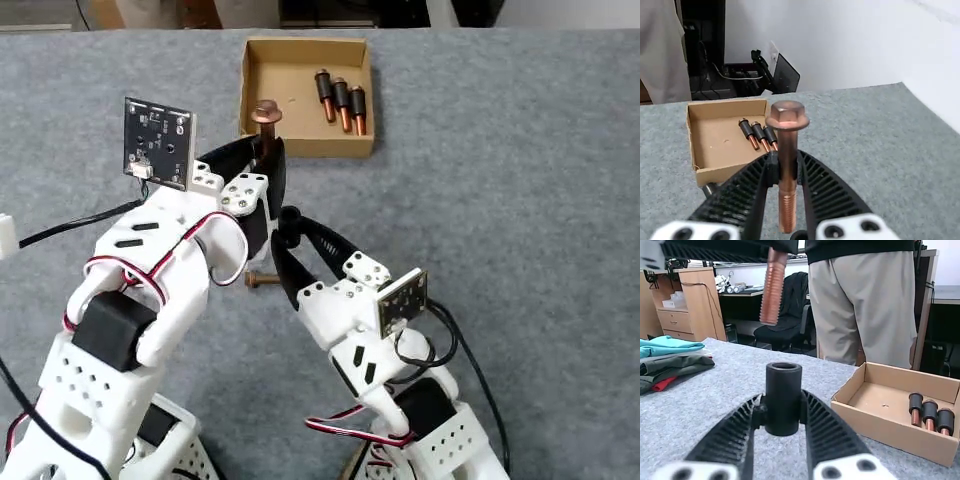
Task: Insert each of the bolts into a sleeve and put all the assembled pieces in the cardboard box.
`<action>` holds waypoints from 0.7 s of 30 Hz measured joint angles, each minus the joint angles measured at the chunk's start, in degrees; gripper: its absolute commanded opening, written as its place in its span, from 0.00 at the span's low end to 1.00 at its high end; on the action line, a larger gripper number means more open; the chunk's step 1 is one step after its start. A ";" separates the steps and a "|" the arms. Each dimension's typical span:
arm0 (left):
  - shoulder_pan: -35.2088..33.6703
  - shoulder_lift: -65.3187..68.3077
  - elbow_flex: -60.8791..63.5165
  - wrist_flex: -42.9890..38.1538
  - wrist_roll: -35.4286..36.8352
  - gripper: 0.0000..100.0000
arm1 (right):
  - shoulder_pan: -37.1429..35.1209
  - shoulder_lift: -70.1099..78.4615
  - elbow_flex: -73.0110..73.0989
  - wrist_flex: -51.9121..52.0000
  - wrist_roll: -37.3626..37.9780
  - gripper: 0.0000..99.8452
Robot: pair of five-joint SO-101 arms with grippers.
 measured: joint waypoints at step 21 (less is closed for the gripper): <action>0.62 -14.15 20.22 -18.37 -6.24 0.02 | 0.00 0.00 0.00 0.00 0.00 0.00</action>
